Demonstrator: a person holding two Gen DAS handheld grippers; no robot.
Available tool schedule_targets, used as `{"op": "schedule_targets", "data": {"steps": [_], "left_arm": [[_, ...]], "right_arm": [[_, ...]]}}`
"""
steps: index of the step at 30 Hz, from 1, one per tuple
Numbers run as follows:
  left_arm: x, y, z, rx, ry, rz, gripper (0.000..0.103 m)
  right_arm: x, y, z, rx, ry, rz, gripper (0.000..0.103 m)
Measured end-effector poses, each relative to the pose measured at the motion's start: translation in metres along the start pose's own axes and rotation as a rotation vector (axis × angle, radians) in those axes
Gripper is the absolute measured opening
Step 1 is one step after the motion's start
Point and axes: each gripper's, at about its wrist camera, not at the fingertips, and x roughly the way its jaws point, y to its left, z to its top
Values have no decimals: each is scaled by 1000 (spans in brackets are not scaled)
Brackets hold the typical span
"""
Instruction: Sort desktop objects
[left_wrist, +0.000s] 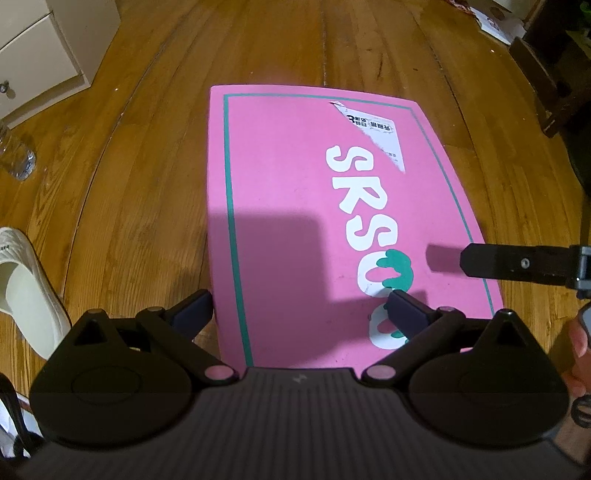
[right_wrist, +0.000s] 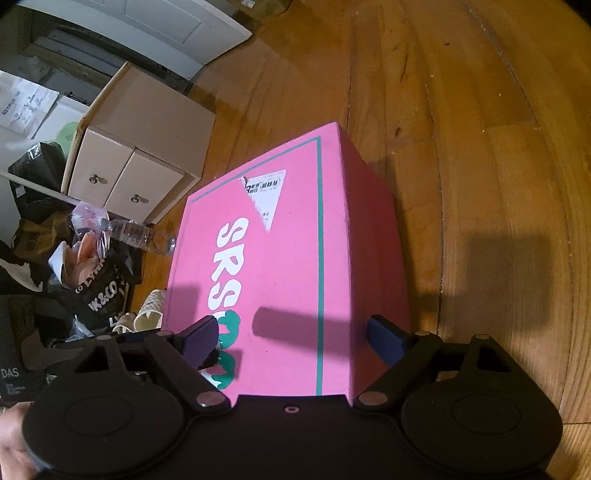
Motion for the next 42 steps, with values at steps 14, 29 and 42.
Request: {"op": "schedule_targets", "data": {"steps": [14, 29, 42], "left_arm": [[7, 1, 6, 23, 20, 94, 98], [25, 22, 11, -59, 24, 92, 101], [27, 22, 6, -82, 13, 121, 103]], "right_arm": [[-15, 8, -10, -92, -76, -51, 90], [14, 14, -4, -161, -30, -97, 87], [35, 19, -12, -227, 38, -167, 81]]}}
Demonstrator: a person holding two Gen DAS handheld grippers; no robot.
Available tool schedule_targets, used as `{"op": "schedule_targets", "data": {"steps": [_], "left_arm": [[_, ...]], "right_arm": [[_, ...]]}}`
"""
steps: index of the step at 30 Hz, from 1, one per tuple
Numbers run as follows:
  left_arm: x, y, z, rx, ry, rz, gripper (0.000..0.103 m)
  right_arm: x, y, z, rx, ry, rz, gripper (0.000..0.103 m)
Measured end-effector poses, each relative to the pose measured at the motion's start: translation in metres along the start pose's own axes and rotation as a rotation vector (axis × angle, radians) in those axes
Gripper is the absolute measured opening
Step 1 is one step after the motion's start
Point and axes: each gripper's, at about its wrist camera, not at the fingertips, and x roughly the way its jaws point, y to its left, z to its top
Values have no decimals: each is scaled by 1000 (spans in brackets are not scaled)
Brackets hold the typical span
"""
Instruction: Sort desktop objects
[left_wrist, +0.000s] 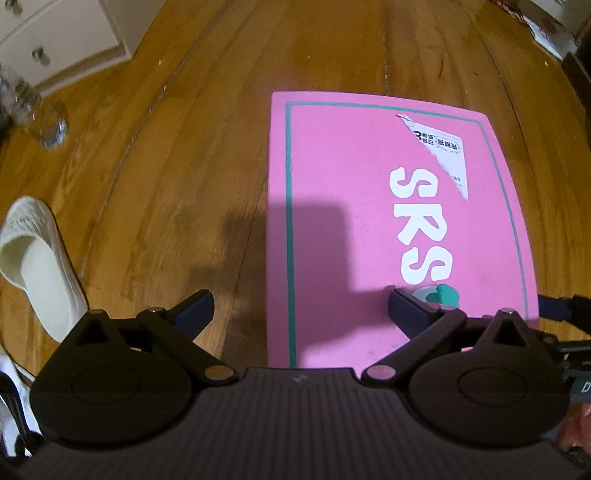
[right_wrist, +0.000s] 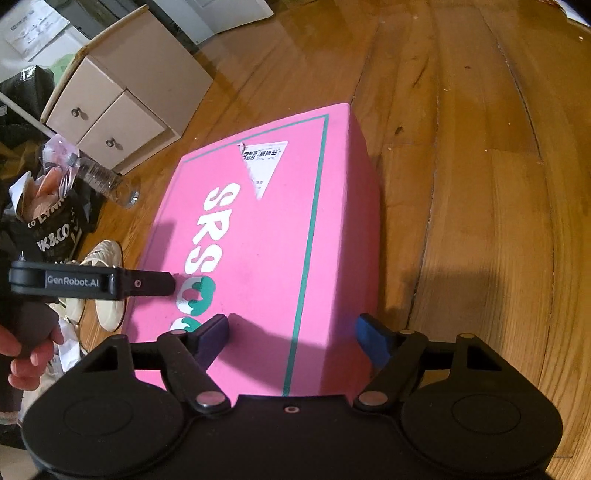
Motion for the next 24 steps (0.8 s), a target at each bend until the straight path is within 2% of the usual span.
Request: {"op": "schedule_targets", "data": {"steps": [6, 14, 20, 24], "left_arm": [[-8, -23, -11, 116, -89, 112, 103], [-13, -31, -22, 127, -154, 171, 103], [-16, -31, -32, 89, -208, 187, 103], [-19, -33, -37, 4, -209, 212, 103]], "right_arm": [[0, 2, -8, -12, -41, -5, 83], [0, 2, -7, -19, -52, -7, 83], [2, -1, -6, -14, -46, 6, 84], [3, -4, -5, -3, -40, 10, 86]]}}
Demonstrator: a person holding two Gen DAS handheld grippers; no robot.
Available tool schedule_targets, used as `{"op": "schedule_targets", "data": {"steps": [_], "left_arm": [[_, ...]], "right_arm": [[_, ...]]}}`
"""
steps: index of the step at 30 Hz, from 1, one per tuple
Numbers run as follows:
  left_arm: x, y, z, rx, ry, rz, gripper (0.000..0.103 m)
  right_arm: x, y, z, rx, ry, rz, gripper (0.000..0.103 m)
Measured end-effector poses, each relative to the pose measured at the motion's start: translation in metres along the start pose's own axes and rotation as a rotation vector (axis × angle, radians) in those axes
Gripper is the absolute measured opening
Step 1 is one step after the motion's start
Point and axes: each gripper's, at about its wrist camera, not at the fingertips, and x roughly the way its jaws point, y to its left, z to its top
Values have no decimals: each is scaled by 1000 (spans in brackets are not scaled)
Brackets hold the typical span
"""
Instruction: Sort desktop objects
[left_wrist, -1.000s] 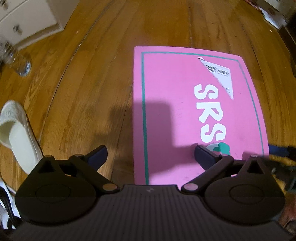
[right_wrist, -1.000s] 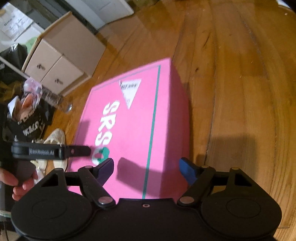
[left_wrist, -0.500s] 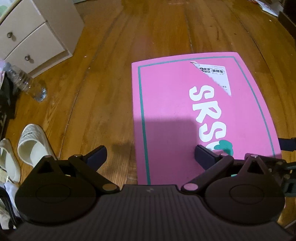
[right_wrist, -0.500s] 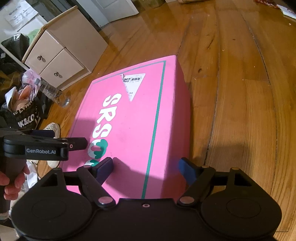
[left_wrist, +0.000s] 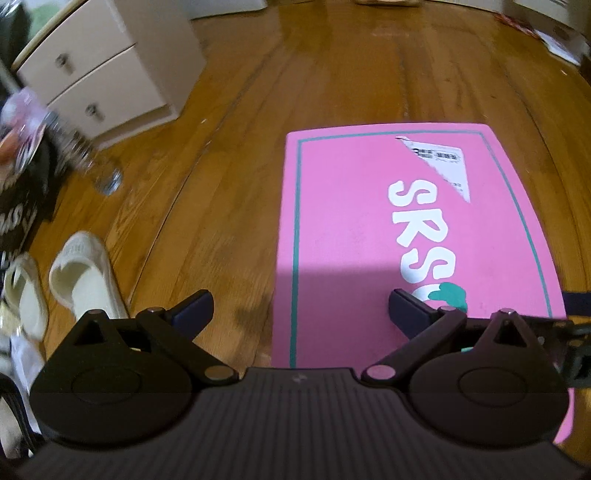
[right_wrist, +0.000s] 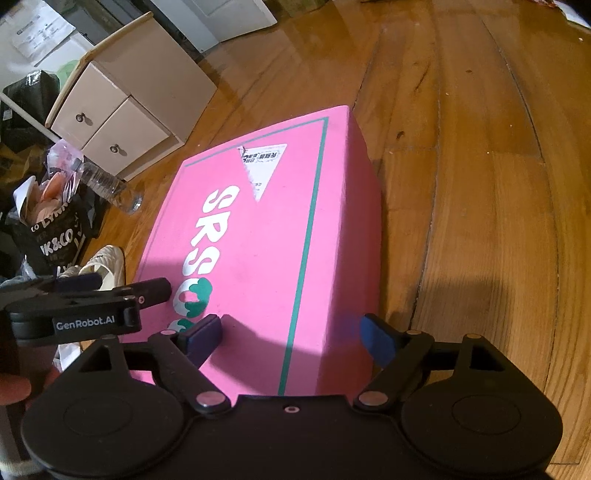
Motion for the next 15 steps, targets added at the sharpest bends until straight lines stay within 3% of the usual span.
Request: {"op": "schedule_targets", "data": {"steps": [4, 6, 9, 15], "left_arm": [[-15, -15, -9, 41, -92, 107, 103], [-27, -23, -14, 85, -136, 124, 103], [-44, -22, -18, 75, -176, 163, 103], [-64, -8, -30, -5, -188, 91, 103]], "right_arm": [[-3, 16, -3, -66, -22, -67, 86], [-5, 23, -3, -101, -28, -95, 85], [-6, 26, -5, -115, -32, -109, 84], [-14, 41, -10, -165, -13, -210, 84]]}}
